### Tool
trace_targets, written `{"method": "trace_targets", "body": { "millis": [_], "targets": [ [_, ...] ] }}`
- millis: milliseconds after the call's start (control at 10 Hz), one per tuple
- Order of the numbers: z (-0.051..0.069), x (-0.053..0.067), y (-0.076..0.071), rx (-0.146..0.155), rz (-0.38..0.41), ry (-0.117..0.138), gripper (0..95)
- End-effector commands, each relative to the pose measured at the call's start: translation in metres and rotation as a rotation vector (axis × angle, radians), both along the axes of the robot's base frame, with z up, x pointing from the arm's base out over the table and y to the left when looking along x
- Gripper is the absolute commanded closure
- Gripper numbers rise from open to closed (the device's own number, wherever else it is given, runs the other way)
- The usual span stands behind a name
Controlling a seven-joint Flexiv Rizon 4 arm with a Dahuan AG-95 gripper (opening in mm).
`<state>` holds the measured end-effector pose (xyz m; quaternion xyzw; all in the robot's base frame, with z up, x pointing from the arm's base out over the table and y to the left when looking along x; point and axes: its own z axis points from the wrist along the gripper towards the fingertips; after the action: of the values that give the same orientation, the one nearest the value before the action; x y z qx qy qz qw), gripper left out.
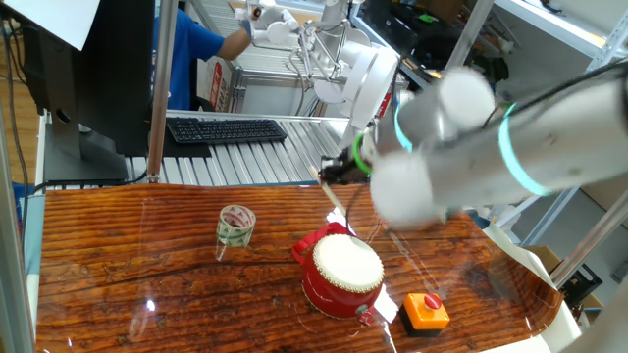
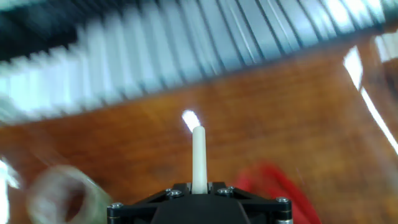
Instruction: Play the drum
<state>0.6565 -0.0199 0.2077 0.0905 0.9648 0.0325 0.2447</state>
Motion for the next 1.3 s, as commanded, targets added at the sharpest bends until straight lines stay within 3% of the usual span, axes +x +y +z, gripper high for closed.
{"method": "trace_targets", "body": {
  "millis": [100,500,800,1000,1200,1300],
  "targets": [
    [-0.004,-0.004,-0.030,-0.035,-0.112,0.299,95.0],
    [-0.019,0.001,-0.037,-0.011,-0.105,0.330,95.0],
    [-0.042,0.006,-0.050,0.040,-0.088,0.363,95.0],
    [-0.053,0.008,-0.051,0.048,-0.074,0.383,95.0],
    [-0.054,0.006,-0.048,0.042,-0.072,0.387,95.0],
    [-0.044,0.005,-0.053,0.039,-0.059,0.396,95.0]
  ]
}}
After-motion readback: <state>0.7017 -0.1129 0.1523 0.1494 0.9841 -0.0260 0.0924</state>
